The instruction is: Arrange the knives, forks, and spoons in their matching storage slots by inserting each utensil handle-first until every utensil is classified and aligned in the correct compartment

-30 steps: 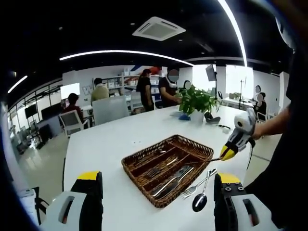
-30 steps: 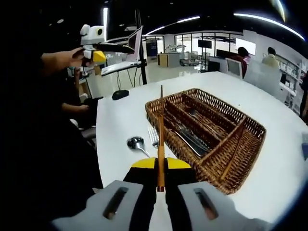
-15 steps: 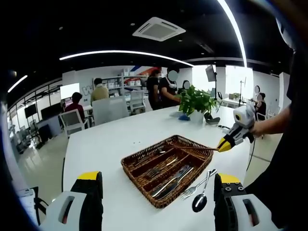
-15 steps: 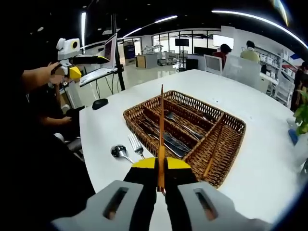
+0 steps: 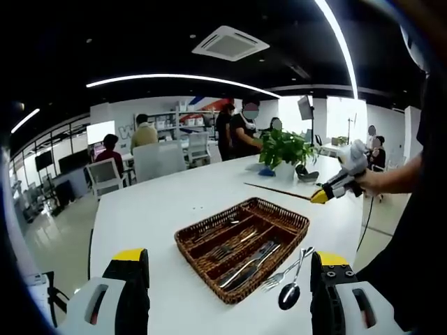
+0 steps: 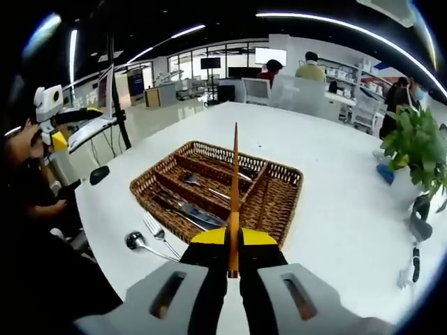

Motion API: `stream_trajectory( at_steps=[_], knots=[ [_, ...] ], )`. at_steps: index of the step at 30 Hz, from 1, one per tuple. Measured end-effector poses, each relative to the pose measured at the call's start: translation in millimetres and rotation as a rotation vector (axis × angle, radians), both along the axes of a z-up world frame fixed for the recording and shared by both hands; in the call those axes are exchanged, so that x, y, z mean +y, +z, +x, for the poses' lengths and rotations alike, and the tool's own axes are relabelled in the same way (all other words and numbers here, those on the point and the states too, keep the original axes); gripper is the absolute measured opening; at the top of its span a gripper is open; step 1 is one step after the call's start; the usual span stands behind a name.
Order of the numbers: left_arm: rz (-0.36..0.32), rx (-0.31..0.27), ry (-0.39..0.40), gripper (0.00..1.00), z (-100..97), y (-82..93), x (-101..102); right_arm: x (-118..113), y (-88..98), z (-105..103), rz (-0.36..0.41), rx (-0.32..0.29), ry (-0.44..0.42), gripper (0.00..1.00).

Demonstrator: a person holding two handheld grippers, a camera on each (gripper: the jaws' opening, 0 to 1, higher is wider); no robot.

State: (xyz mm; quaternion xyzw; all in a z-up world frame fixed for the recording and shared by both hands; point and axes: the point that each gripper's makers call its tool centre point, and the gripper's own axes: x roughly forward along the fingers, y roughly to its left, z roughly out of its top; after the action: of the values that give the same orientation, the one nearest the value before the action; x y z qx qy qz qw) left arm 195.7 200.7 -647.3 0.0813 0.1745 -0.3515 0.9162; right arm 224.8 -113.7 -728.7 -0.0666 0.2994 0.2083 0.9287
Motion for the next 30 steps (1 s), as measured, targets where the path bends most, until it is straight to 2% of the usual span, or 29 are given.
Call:
stream_trajectory(
  at_steps=[5,8,22,30],
  knots=[
    [0.002,0.003,0.003,1.0,0.1,-1.6,3,-29,1.0,5,0.003,0.015,-0.143,0.02],
    [0.002,0.001,0.003,1.0,0.9,-0.9,4,-36,3.0,6,0.028,0.024,-0.171,0.02],
    [0.004,-0.002,0.001,1.0,3.7,0.1,6,-40,8.6,13,0.017,0.024,-0.194,0.02],
    [-0.001,0.001,0.008,1.0,4.3,-2.0,9,-43,5.7,31,0.027,0.025,-0.231,0.02]
  ],
)
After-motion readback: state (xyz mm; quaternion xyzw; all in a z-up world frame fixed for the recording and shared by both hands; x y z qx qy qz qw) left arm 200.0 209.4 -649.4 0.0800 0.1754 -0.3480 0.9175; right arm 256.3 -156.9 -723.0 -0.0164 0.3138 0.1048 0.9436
